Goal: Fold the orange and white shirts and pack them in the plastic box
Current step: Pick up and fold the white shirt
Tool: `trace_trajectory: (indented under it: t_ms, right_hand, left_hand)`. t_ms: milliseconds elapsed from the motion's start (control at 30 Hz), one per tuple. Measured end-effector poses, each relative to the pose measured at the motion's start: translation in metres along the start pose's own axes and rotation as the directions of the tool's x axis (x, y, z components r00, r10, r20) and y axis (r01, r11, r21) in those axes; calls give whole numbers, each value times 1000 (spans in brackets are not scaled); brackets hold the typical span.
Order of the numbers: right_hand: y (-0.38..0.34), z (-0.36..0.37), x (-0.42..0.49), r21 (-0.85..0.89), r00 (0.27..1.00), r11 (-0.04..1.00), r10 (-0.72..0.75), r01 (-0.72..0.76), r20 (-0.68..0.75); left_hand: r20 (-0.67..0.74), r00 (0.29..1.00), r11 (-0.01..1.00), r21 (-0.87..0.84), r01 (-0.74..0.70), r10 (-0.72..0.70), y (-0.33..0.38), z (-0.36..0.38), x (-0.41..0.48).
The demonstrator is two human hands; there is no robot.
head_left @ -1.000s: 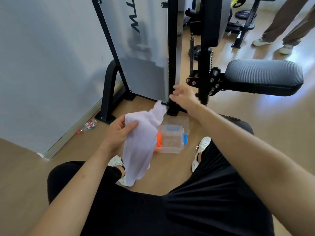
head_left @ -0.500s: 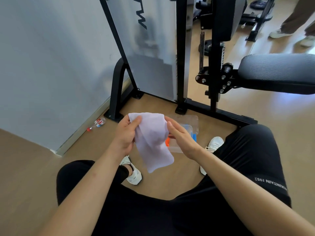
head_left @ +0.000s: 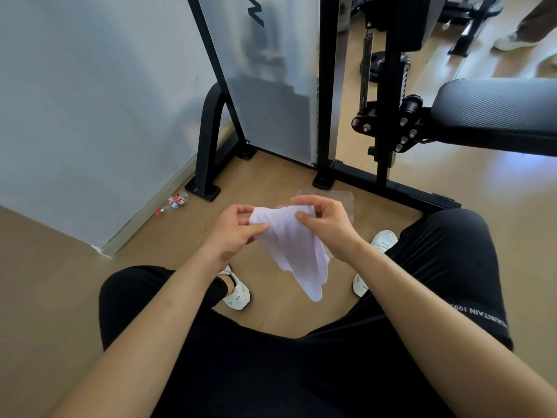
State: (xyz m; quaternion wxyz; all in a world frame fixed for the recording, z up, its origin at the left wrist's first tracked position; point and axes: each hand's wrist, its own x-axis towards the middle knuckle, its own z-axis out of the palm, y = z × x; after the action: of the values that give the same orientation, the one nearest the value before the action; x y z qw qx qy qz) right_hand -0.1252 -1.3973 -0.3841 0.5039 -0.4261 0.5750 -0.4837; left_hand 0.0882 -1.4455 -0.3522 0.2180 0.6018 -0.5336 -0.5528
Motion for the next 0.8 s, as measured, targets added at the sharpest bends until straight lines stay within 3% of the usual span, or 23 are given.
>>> trace_trajectory:
  t_ms: [67,200,333,500,600,667,800]
  right_hand:
    - [0,-4,3,16,999,999,30,-30,21]
    - [-3,-9,5,-74,996,997,29,-23,82]
    - [-6,-7,1,-396,986,913,-29,94,167]
    - [1,-5,1,-621,968,747,-130,239,217]
    - [6,-9,6,-761,963,595,-214,259,161]
    - [4,-11,6,-813,959,522,-245,256,144]
    - [-12,-10,-6,-608,917,687,-305,398,256]
  left_hand:
    - [-40,997,997,40,-59,61,-2,2,-1]
    - [34,974,941,255,-224,223,1,8,-2]
    - [80,934,736,595,-324,347,6,11,-1]
    - [100,914,579,746,-329,392,7,12,3]
    - [107,886,591,707,-387,452,4,10,6]
    - [106,877,668,607,-430,469,6,14,3]
    - [54,895,806,415,-423,442,17,28,-6]
